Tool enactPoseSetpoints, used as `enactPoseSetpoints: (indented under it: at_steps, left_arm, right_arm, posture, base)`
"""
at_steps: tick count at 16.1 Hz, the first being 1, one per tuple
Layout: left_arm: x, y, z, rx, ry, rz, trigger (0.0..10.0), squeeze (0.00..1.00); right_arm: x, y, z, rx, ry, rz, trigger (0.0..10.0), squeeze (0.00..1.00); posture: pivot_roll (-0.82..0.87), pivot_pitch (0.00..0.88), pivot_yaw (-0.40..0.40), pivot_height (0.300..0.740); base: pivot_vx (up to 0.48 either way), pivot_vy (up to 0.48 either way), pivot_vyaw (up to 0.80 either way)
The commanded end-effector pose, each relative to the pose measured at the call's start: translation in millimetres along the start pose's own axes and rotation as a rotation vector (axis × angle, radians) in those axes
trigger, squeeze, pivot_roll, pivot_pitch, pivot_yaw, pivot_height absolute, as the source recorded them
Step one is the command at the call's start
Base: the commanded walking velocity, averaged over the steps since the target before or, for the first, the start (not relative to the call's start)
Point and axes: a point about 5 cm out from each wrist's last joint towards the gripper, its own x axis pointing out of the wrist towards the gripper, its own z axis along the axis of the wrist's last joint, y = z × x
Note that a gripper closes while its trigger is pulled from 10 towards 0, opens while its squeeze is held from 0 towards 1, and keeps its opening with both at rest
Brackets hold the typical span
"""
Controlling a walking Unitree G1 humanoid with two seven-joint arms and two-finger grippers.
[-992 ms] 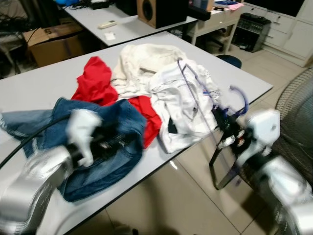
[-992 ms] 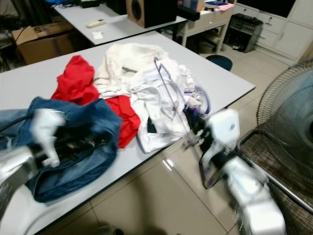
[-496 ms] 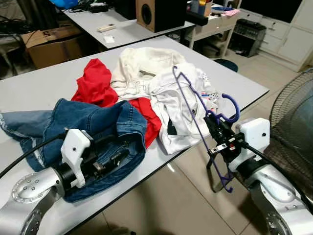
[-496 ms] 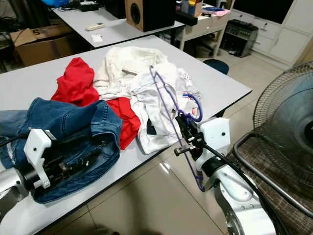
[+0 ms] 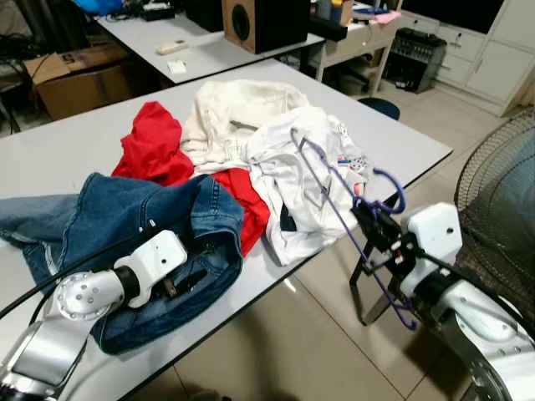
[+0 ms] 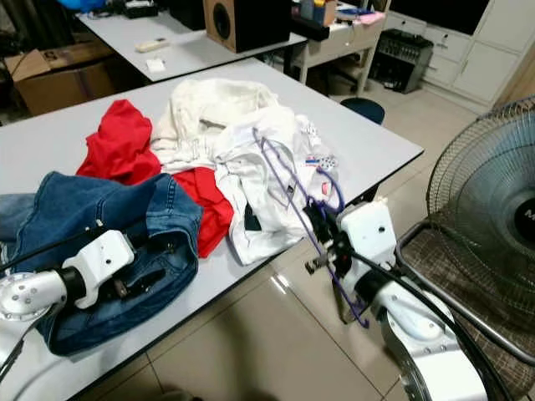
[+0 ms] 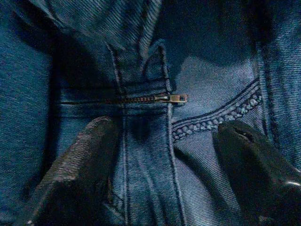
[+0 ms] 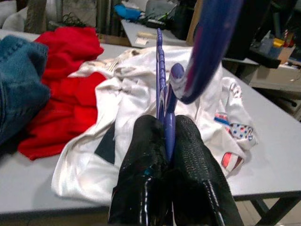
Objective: Hang hanger
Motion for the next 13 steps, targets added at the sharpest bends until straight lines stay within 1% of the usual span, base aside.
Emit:
enactPoseSetpoints:
  at_steps: [1, 2, 3, 5, 6, 8, 9, 13]
  left_arm:
    - [1.7, -0.1, -1.5, -0.036, 0.004, -0.001, 1.8, 0.0]
    - [5.7, 1.1, -4.1, -0.053, 0.019, 0.026, 0.0, 0.0]
    - [10.2, 2.6, -6.7, -0.06, 0.034, 0.053, 0.0, 0.0]
    - [12.1, 3.8, -9.0, -0.084, 0.04, 0.068, 0.0, 0.0]
    - [11.5, 7.2, -12.8, -0.142, 0.039, 0.086, 0.0, 0.0]
    - [10.3, 11.2, -18.4, -0.206, 0.041, 0.107, 0.0, 0.0]
    - [11.6, 12.2, -20.4, -0.221, 0.041, 0.114, 0.0, 0.0]
    - [16.0, 13.6, -19.3, -0.231, 0.031, 0.117, 0.0, 0.0]
  right_arm:
    - [-2.5, 1.5, 4.1, -0.011, -0.011, 0.02, 10.0, 0.0]
    - [-2.9, 1.0, 3.9, -0.013, -0.009, 0.02, 10.0, 0.0]
    - [-2.9, 0.3, 4.2, -0.014, -0.01, 0.019, 10.0, 0.0]
    - [-2.6, -0.2, 5.0, -0.017, -0.012, 0.022, 10.0, 0.0]
    - [-3.3, -1.2, 5.4, -0.017, -0.012, 0.025, 10.0, 0.0]
    - [-3.5, -1.8, 5.7, -0.016, -0.013, 0.027, 10.0, 0.0]
    - [-3.6, -2.2, 5.9, -0.015, -0.013, 0.03, 10.0, 0.0]
    - [-2.8, -0.9, 6.1, -0.014, -0.013, 0.046, 10.0, 0.0]
  posture:
    - [-0.01, 0.0, 0.025, 0.74]
    - [-0.02, 0.0, 0.023, 0.74]
    - [-0.02, 0.0, 0.022, 0.74]
    - [-0.02, 0.0, 0.023, 0.74]
    - [-0.02, 0.0, 0.021, 0.74]
    - [-0.03, 0.0, 0.018, 0.74]
    - [-0.03, 0.0, 0.015, 0.74]
    - [-0.03, 0.0, 0.017, 0.74]
  base:
    - [0.0, 0.0, 0.0]
    - [0.0, 0.0, 0.0]
    - [0.0, 0.0, 0.0]
    - [0.0, 0.0, 0.0]
    - [0.0, 0.0, 0.0]
    - [0.0, 0.0, 0.0]
    - [0.0, 0.0, 0.0]
    - [0.0, 0.0, 0.0]
